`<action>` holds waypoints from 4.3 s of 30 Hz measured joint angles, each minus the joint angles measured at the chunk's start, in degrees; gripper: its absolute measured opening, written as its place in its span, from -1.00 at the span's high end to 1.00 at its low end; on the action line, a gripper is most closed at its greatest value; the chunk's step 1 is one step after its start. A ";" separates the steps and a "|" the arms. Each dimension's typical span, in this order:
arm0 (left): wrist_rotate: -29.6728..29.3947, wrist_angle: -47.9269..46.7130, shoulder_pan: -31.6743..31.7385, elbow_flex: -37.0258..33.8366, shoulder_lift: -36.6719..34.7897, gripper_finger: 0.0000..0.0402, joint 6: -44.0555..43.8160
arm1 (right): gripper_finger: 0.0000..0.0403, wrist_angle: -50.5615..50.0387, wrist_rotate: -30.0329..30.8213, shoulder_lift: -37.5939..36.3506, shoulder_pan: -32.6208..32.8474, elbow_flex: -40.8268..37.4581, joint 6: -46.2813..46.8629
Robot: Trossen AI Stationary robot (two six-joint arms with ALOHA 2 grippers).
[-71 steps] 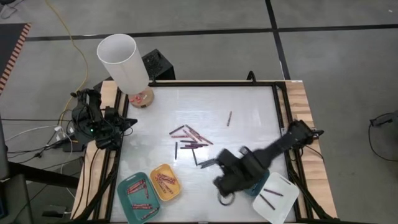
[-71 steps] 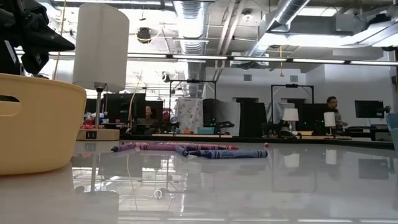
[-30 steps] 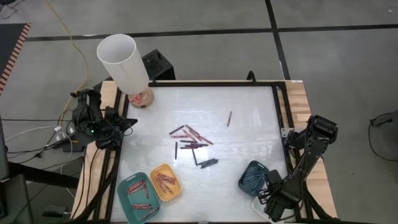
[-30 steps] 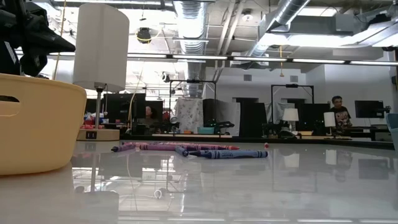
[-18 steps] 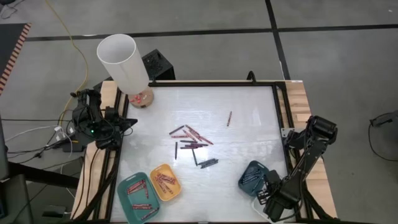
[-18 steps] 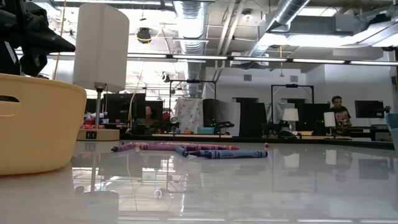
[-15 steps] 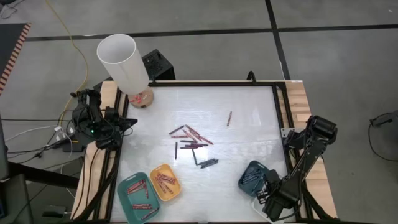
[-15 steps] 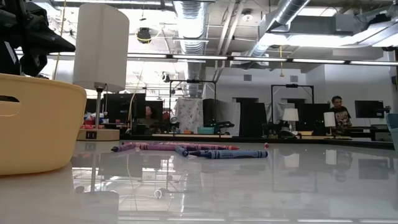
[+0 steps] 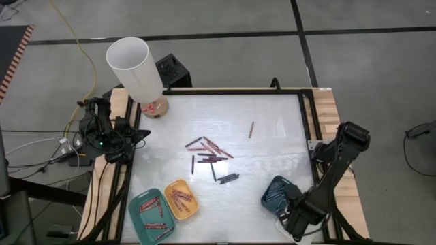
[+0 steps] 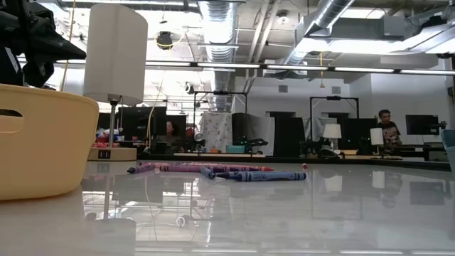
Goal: Sort crayons
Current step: Put the blue crayon into the dark blue bin
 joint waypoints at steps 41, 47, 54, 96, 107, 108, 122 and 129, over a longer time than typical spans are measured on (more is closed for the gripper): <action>0.04 0.01 0.01 0.02 0.02 1.00 -0.87 | 0.57 41.18 18.25 18.27 -43.00 9.59 -79.30; -0.17 -0.01 0.01 0.02 0.02 1.00 -0.79 | 0.57 42.60 18.18 20.55 -42.69 9.59 -75.83; 0.02 -0.01 0.00 0.03 0.00 1.00 -0.85 | 0.57 46.29 20.84 22.70 -42.36 9.61 -74.91; 0.00 -0.01 0.01 0.03 0.00 1.00 -0.85 | 0.98 39.35 23.98 15.05 -38.46 9.51 -77.19; -0.02 -0.01 0.01 0.04 0.00 1.00 -0.85 | 0.99 10.04 23.89 3.70 -29.78 9.55 -76.80; -0.01 -0.01 0.00 0.04 0.00 1.00 -0.85 | 0.99 7.18 23.89 2.93 -28.51 9.55 -76.81; -0.10 -0.01 0.00 0.04 0.00 1.00 -0.87 | 0.99 -5.65 17.81 1.91 -14.05 5.90 -70.48; -0.27 -0.01 0.01 0.04 0.00 1.00 -0.87 | 0.99 1.27 17.67 1.88 -11.48 3.25 -73.34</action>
